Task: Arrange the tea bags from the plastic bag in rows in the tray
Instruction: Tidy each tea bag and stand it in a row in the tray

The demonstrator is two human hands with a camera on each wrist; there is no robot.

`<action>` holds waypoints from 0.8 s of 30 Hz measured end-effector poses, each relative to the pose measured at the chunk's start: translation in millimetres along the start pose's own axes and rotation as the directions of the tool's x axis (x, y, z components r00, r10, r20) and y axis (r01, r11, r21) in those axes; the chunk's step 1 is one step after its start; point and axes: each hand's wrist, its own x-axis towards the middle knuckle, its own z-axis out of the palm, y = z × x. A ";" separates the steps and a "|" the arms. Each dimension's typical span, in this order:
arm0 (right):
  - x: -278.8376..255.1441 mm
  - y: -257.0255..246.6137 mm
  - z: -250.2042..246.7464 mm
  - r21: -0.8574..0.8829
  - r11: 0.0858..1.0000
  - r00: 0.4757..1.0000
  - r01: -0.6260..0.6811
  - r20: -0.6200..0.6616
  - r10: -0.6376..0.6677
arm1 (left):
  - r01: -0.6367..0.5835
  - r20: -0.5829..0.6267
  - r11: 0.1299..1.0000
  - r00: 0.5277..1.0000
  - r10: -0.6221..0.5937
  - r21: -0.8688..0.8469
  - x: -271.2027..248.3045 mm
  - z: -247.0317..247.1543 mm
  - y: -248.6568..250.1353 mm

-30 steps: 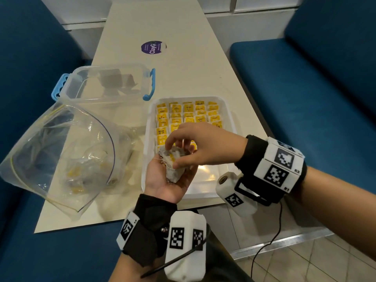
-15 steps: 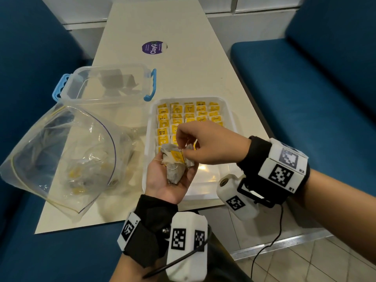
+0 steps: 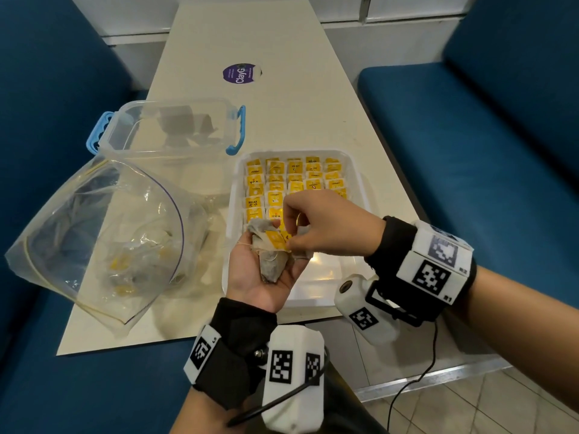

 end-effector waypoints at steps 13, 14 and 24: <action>2.5 1.5 0.0 0.026 0.993 0.991 -0.118 0.065 0.116 | 0.047 -0.019 0.999 0.999 -0.048 -0.027 1.9 0.2 3.3; 3.6 2.0 1.0 0.023 0.994 0.993 -0.107 0.059 0.106 | 0.048 -0.028 0.999 0.998 -0.049 -0.009 2.5 0.1 3.4; -2.4 -2.4 1.0 -0.059 0.998 0.993 0.019 0.121 -0.011 | 0.027 -0.063 0.999 0.998 -0.028 -0.024 5.4 4.4 0.2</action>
